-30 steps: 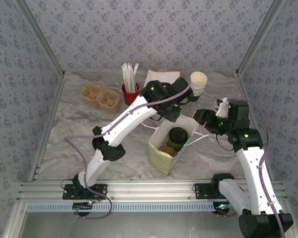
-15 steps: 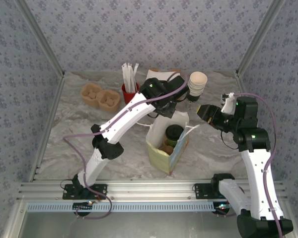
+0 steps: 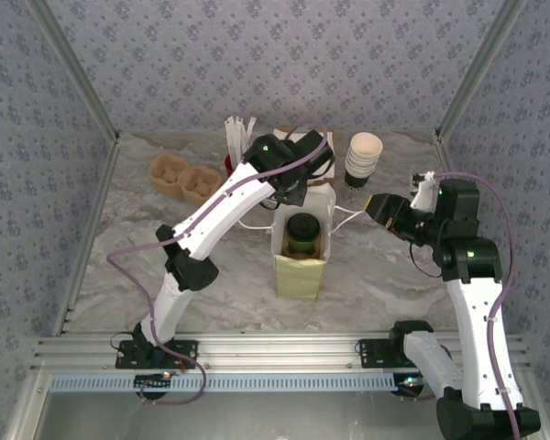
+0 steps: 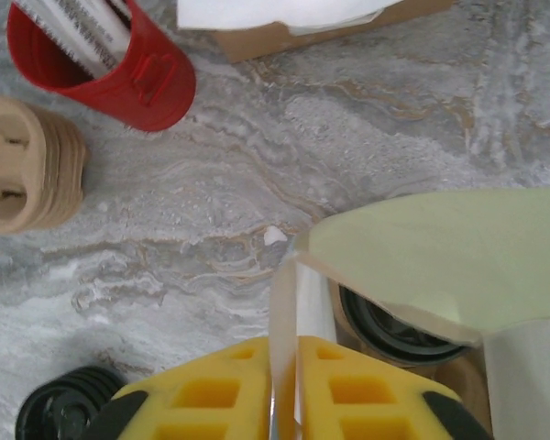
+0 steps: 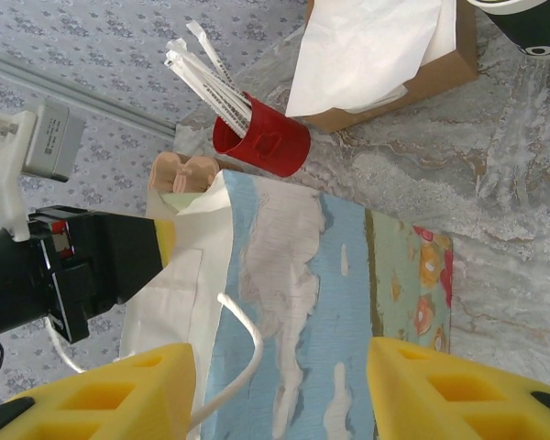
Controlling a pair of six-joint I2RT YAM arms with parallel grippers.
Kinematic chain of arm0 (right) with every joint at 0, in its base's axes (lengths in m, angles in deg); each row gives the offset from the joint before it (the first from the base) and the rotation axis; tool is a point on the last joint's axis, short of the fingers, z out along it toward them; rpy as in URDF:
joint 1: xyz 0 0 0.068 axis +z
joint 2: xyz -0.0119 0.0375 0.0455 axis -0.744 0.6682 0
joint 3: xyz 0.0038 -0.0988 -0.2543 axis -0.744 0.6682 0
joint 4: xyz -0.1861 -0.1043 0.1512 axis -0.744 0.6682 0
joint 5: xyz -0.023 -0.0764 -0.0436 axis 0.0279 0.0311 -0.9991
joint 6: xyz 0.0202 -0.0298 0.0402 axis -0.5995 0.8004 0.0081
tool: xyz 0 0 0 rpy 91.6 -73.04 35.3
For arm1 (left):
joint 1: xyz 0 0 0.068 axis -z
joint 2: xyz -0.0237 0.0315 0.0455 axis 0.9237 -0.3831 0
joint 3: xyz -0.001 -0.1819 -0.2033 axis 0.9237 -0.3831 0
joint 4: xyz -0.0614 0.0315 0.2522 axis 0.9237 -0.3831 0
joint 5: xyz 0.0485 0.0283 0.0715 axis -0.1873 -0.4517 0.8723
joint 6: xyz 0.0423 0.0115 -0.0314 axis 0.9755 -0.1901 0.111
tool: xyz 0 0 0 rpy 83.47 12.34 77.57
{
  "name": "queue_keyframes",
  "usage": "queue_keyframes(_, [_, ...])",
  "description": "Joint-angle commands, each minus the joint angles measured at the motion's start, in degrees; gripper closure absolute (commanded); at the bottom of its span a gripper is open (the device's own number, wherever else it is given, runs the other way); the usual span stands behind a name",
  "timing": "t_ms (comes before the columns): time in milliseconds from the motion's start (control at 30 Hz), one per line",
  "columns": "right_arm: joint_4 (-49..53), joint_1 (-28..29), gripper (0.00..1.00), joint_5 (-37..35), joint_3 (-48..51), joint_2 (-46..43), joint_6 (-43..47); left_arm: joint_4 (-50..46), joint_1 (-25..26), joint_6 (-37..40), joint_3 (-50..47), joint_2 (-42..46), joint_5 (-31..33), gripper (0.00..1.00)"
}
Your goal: Pack the takeout coffee
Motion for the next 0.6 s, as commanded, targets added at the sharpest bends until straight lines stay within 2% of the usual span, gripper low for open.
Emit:
queue_keyframes(0, [0.2,-0.4,0.45,0.7,-1.1,-0.6,0.6,-7.5,-0.2,-0.3,-1.4,4.5,0.2,0.58])
queue_keyframes(67, [0.0,-0.4,0.45,0.7,-1.1,-0.7,0.8,-6.7,-0.1,0.0,-0.8,5.7,0.1,0.40])
queue_keyframes(133, [-0.1,-0.4,0.45,0.6,-1.4,-0.7,0.8,-6.5,-0.3,-0.1,0.1,7.2,1.1,0.33])
queue_keyframes(300, [0.5,-0.4,0.44,-2.5,-2.8,-0.8,2.4,-5.4,-2.1,0.5,1.3,11.9,4.7,0.24])
queue_keyframes(433, [-0.1,-0.5,0.44,-6.3,-2.9,-0.7,3.8,-1.6,-7.3,3.5,-0.3,15.5,4.7,0.21])
queue_keyframes(533, [-2.0,-0.5,0.44,-9.7,-1.8,-0.7,5.2,8.3,-13.0,8.1,-8.9,20.5,2.4,0.20])
queue_keyframes(567, [-3.2,-0.5,0.44,-11.1,-1.3,-0.8,5.2,13.7,-15.7,9.6,-13.8,23.0,-0.6,0.20])
